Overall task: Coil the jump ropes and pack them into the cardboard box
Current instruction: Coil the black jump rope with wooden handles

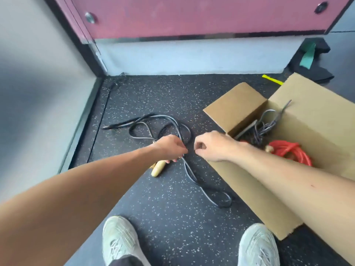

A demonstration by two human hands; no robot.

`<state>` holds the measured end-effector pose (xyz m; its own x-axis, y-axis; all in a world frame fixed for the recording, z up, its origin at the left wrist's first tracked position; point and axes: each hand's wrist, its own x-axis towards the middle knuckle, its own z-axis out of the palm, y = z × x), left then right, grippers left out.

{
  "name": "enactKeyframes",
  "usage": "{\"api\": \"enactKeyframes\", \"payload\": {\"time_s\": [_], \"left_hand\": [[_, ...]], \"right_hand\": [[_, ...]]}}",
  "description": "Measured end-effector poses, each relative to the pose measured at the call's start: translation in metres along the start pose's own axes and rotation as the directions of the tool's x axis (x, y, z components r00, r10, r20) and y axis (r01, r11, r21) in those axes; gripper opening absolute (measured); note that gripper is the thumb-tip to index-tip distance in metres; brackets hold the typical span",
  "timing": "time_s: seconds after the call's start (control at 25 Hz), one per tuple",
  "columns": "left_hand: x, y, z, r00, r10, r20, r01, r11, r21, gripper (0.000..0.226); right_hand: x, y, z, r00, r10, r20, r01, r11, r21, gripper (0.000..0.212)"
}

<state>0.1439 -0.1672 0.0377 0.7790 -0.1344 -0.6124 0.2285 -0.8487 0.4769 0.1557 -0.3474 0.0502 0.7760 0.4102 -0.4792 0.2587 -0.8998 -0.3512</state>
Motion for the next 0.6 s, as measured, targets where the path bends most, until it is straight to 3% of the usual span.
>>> {"api": "enactKeyframes", "payload": {"time_s": [0.12, 0.2, 0.32, 0.44, 0.52, 0.6], "left_hand": [[0.015, -0.066, 0.021, 0.979, -0.170, -0.114, 0.179, 0.981, 0.075, 0.035], [0.029, -0.097, 0.034, 0.941, -0.270, -0.204, 0.285, 0.958, 0.044, 0.048], [0.057, -0.122, 0.044, 0.928, -0.314, -0.198, 0.320, 0.947, -0.003, 0.059], [0.080, -0.141, 0.050, 0.926, -0.336, -0.170, 0.322, 0.941, -0.106, 0.053], [0.076, -0.142, 0.047, 0.923, -0.384, -0.014, 0.372, 0.902, -0.221, 0.037], [0.061, -0.138, 0.040, 0.922, -0.364, 0.135, 0.387, 0.887, -0.253, 0.021]], "right_hand": [[0.030, -0.025, 0.082, 0.983, 0.066, 0.170, -0.094, 0.982, 0.162, 0.031], [0.051, -0.034, 0.120, 0.961, 0.110, 0.252, -0.175, 0.953, 0.249, 0.059], [0.083, -0.046, 0.145, 0.974, 0.138, 0.182, -0.199, 0.905, 0.377, 0.088], [0.111, -0.051, 0.153, 0.977, 0.150, 0.150, -0.207, 0.831, 0.516, 0.082], [0.119, -0.053, 0.153, 0.959, 0.217, 0.180, -0.280, 0.659, 0.698, 0.072], [0.117, -0.057, 0.143, 0.919, 0.316, 0.235, -0.340, 0.336, 0.878, 0.056]]}}
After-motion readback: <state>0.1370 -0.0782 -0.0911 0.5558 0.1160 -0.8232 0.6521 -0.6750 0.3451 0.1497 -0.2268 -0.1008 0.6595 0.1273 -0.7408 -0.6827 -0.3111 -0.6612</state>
